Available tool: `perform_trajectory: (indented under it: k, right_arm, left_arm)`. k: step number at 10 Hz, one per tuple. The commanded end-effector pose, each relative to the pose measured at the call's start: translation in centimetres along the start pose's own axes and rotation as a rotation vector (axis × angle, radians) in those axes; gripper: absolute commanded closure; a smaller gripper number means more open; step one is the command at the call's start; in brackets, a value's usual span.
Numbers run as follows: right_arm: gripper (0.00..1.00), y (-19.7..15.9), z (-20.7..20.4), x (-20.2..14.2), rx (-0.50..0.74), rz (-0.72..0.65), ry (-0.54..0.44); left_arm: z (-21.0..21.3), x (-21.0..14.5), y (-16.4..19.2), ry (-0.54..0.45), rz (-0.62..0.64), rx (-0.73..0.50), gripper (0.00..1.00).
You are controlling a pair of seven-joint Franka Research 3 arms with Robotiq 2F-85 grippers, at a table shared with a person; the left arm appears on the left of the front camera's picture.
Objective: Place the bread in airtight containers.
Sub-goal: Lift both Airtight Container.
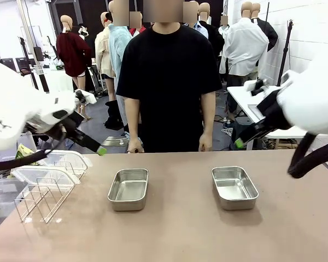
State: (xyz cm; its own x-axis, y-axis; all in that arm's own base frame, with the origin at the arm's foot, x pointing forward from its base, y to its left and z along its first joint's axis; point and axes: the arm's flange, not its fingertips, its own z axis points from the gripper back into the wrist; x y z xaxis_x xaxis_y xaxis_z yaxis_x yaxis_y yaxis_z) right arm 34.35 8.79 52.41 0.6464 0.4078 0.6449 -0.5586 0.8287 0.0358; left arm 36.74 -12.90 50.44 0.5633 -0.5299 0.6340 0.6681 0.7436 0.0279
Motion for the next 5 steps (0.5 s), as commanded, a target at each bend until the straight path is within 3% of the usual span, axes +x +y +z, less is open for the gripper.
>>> perform_trajectory:
  k: [1,5]
  right_arm:
    - [0.0,-0.7,2.3,-3.6,0.053,0.003,-0.024]
    - [0.0,-2.8,3.5,-5.5,0.063,-0.049,-0.107]
  left_arm:
    - [1.5,-0.9,1.8,-0.02,0.001,-0.088,0.0]
    - [2.3,-1.9,2.6,-0.026,0.018,-0.152,0.0]
